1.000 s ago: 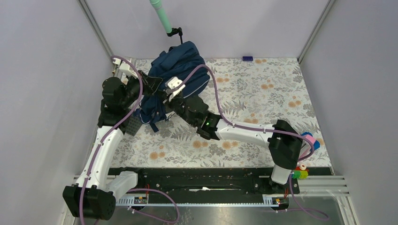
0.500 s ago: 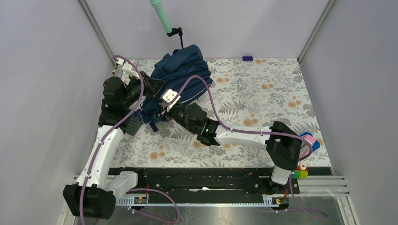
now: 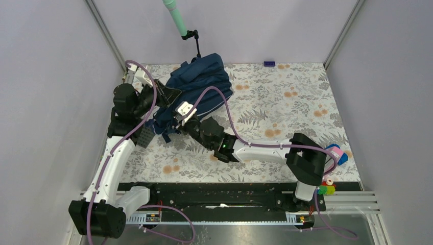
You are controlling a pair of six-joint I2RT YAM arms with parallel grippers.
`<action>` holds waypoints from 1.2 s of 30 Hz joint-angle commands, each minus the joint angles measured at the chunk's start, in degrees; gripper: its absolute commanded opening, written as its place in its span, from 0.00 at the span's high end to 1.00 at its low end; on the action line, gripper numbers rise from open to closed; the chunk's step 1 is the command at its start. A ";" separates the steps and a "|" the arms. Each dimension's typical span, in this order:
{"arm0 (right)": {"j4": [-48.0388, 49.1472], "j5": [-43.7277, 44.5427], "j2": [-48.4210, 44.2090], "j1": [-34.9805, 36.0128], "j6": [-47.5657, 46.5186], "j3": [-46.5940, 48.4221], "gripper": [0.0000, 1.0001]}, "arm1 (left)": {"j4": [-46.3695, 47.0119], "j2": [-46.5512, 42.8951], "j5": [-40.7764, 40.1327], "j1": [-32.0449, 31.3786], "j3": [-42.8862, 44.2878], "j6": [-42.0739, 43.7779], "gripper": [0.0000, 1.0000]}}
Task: Pack the student bag
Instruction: Zip the student bag at the center of the board.
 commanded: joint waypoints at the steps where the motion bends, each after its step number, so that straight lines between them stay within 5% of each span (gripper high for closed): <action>1: -7.62 -2.09 3.65 4.33 2.95 -4.21 0.97 | 12.00 0.10 -4.56 1.08 2.51 -2.13 1.00; 8: -8.41 -2.30 4.20 5.38 2.91 -4.80 0.94 | 12.40 0.28 -4.38 1.08 2.34 -2.47 1.00; 12: -9.88 -1.70 3.51 6.15 4.13 -4.21 0.85 | 12.48 0.21 -3.99 1.08 2.33 -1.99 1.00; 22: -29.53 0.87 -13.35 6.13 12.32 -0.13 0.20 | 9.10 2.94 4.79 -0.06 4.77 6.49 1.00; 26: -38.51 5.27 -21.62 5.35 14.89 -1.25 0.05 | 6.72 2.59 2.91 -1.24 4.49 9.57 0.98; 28: -43.90 5.78 -24.82 3.16 16.95 -1.52 0.03 | 5.65 2.11 2.96 -1.62 3.93 10.30 0.89; 32: -52.18 0.40 -33.56 -6.31 23.36 -6.14 0.02 | 3.70 0.08 6.01 -1.90 1.22 10.23 0.36; 36: -56.76 -6.54 -42.22 -17.04 27.13 -10.92 0.00 | 1.08 -4.89 12.12 -1.99 -2.91 10.25 0.04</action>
